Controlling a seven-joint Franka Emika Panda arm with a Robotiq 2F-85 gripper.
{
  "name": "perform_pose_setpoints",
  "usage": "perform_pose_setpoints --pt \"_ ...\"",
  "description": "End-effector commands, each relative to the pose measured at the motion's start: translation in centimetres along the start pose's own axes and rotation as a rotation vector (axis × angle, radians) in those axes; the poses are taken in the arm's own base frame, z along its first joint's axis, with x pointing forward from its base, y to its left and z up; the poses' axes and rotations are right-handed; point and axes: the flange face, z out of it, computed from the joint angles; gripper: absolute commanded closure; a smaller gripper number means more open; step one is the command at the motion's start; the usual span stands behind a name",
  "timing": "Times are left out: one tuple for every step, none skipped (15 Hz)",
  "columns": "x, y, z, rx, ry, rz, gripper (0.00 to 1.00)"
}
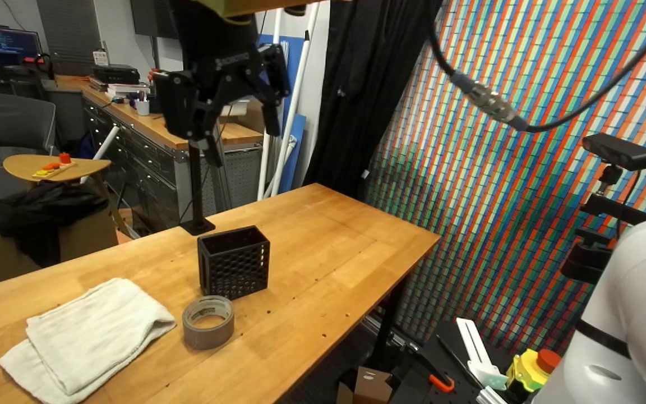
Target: Put the towel in the box
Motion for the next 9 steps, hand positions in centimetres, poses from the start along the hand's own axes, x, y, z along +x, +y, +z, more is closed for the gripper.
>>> perform_pose_setpoints --pt "6.1 -2.8 -1.3 -0.049 0.094 -0.098 0.00" --pt "7.5 -3.3 -1.1 -0.060 0.115 -0.124 0.00" --pt "8.8 -3.8 -1.0 -0.068 0.137 -0.147 0.00" --pt "10.0 -4.3 -0.8 -0.071 0.153 -0.170 0.00" --pt "11.1 -4.8 -0.6 -0.074 0.170 -0.192 0.00" --pt "12.2 -5.2 -0.3 -0.071 0.185 -0.211 0.00" --pt "13.4 -5.7 0.2 -0.061 0.201 -0.230 0.00" --pt "14.4 -6.1 0.6 -0.051 0.217 -0.246 0.00" --pt "15.3 -6.5 1.0 -0.035 0.234 -0.258 0.00"
